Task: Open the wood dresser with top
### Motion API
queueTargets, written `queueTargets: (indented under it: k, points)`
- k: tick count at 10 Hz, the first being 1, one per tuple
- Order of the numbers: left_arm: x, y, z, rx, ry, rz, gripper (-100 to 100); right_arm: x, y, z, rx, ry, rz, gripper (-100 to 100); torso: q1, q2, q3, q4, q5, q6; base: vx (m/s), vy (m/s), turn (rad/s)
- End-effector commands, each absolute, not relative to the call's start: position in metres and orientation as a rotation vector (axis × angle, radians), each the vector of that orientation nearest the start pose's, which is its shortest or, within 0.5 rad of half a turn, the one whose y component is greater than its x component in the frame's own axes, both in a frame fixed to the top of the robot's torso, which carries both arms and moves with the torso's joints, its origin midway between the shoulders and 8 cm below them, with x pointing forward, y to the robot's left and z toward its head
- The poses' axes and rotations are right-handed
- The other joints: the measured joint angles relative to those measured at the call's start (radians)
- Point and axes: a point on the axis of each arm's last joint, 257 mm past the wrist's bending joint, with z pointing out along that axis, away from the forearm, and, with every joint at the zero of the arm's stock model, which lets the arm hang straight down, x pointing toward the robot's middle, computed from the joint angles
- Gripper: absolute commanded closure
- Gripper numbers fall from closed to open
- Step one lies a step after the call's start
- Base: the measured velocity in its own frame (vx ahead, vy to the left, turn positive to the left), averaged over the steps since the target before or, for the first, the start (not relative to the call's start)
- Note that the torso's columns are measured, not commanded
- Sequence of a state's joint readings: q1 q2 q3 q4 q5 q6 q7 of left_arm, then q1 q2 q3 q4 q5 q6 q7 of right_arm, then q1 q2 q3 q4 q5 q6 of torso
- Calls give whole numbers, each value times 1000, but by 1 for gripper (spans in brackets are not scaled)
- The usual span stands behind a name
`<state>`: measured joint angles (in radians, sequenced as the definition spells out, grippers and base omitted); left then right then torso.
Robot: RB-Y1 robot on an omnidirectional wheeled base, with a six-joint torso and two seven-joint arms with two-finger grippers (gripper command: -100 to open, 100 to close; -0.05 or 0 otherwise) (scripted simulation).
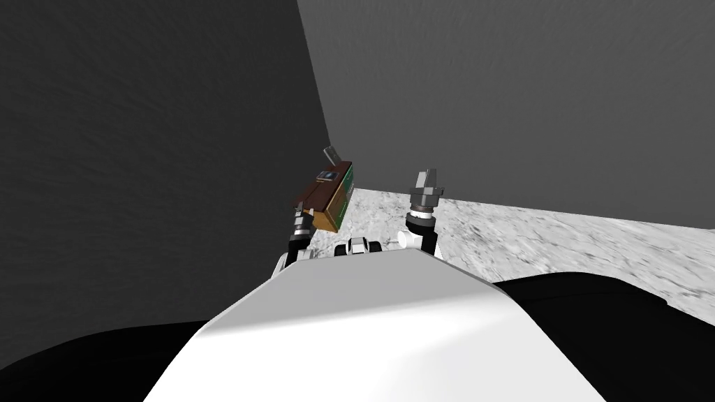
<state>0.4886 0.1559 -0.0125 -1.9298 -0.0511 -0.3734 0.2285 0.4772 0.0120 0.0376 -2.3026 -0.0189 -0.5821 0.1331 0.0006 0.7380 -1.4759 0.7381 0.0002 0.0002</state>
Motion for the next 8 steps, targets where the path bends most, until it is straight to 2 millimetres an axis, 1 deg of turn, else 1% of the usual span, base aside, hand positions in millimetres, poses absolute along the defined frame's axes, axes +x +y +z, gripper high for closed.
queueTargets:
  k: [1, 2, 3, 4, 5, 6, 7, 8]
  points:
    - [404, 300, -211, -1130, 1064, -1271, -100, 326, -265, 56, 539, 530, 1259, 0, -1, -2, -1, 0, 0, 0, 104, 29, -291]
    - [405, 304, -225, -1167, 1081, -1258, -100, 326, -265, 56, 539, 530, 1259, 0, -1, -2, -2, -1, 0, -1, 86, 28, -308]
    - [405, 305, -228, -1173, 1085, -1254, -100, 326, -265, 56, 539, 530, 1259, 0, -1, -1, -1, 0, 0, 0, 49, 22, -112]
    - [404, 310, -246, -1217, 1105, -1236, -100, 326, -265, 56, 539, 530, 1259, 0, -1, 2, 1, 0, 0, -1, 44, 18, -154]
    - [403, 316, -263, -1260, 1123, -1216, -100, 326, -265, 56, 539, 530, 1259, 0, -1, 2, 1, 1, 0, 0, 60, 34, -368]
    - [403, 316, -263, -1262, 1124, -1215, -100, 326, -265, 56, 539, 530, 1259, 0, 0, 1, 0, 0, 0, 0, 52, 37, -140]
    - [401, 322, -280, -1305, 1141, -1194, -100, 326, -265, 56, 539, 530, 1259, 0, 0, 0, 0, 0, 0, -1, 59, 33, -201]
    - [398, 329, -299, -1353, 1160, -1169, -100, 326, -265, 56, 539, 530, 1259, 0, 0, -1, -1, 0, 0, 0, 69, 37, -359]
